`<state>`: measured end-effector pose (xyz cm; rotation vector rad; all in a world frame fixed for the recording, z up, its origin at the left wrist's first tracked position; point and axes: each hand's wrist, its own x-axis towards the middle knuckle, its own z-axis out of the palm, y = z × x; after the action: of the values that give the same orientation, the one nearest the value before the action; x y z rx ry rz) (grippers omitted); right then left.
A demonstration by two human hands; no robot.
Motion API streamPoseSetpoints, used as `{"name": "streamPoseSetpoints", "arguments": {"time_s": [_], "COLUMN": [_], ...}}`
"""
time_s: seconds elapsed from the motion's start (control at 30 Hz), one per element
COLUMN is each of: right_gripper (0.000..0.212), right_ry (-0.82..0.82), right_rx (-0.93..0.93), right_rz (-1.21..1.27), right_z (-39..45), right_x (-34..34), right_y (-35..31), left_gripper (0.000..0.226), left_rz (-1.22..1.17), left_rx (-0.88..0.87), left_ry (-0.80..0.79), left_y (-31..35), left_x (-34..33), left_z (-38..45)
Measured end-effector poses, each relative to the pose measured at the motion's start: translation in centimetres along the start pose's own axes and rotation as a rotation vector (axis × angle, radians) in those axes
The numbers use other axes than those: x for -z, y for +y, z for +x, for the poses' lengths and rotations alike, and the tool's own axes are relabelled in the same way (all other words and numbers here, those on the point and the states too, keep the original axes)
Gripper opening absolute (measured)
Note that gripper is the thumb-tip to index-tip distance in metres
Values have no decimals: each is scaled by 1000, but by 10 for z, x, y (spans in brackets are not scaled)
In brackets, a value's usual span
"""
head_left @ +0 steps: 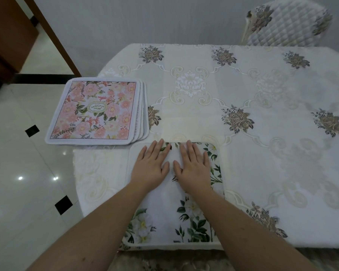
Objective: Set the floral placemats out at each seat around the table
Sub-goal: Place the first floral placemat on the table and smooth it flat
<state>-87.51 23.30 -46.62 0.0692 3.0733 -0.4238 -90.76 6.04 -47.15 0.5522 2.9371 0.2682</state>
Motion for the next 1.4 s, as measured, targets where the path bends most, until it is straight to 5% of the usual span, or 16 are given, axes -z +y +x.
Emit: {"name": "streamPoseSetpoints", "arguments": {"time_s": [0.57,0.9,1.13,1.4], "right_gripper": [75,71,59,56], "right_ry": [-28,-62,-16,-129], "right_rx": [-72,-209,-51,95], "right_rz": [-74,-21,88,-49], "right_z": [-18,-40,-67,-94], "right_x": [7,22,14,-19], "right_y": [45,72,-3,-42], "left_gripper": [77,68,59,62], "left_rz": [-11,62,-123,-43], "left_rx": [112,125,149,28], "left_ry": [-7,-77,48,-23], "left_y": [-46,-59,8,34], "left_x": [8,25,30,-11], "left_z": [-46,-73,-79,-111]}}
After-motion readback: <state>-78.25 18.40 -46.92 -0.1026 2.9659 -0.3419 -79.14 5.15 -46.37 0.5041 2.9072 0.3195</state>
